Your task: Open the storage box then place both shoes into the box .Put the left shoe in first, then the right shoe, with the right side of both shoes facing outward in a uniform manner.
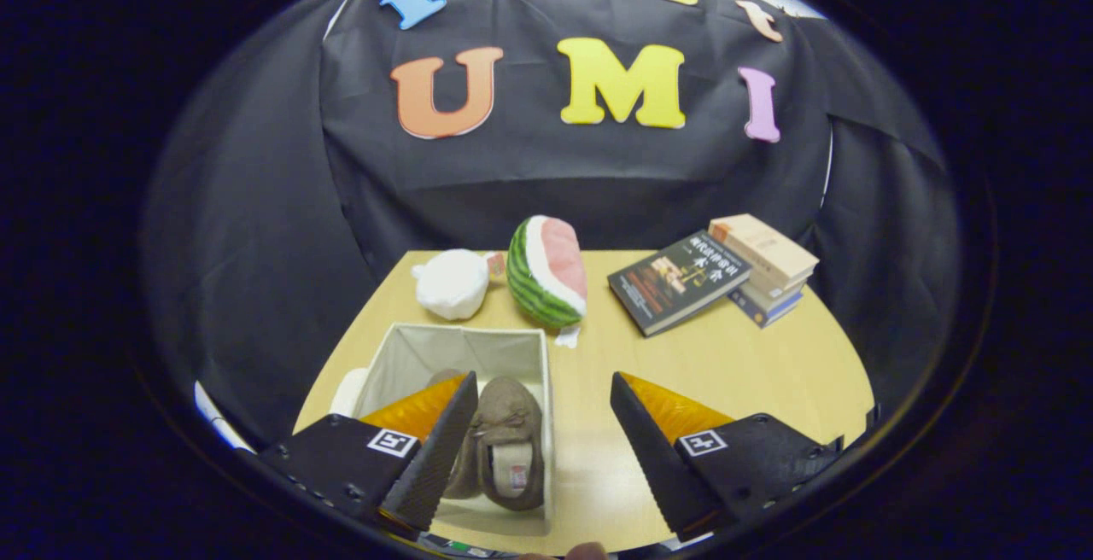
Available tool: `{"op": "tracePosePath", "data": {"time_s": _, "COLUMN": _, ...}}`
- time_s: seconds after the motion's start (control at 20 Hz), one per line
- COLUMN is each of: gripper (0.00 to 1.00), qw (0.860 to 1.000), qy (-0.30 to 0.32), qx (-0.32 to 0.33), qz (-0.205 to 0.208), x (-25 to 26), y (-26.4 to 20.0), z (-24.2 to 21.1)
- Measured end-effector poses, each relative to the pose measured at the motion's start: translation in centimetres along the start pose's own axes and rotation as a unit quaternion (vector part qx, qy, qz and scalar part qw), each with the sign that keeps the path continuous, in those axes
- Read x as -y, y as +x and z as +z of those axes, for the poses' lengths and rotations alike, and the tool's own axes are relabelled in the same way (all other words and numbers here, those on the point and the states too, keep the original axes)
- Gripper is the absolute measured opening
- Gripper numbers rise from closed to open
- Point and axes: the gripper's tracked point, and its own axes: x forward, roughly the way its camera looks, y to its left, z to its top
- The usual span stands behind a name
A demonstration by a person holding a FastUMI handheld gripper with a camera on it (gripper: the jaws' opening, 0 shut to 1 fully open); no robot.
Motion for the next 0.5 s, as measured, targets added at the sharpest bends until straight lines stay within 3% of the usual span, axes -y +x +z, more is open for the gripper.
{"op": "tracePosePath", "data": {"time_s": 0.5, "gripper": 0.95, "qw": 0.987, "qy": 0.022, "qx": 0.152, "qz": -0.039, "x": 14.6, "y": -8.6, "z": 7.6}}
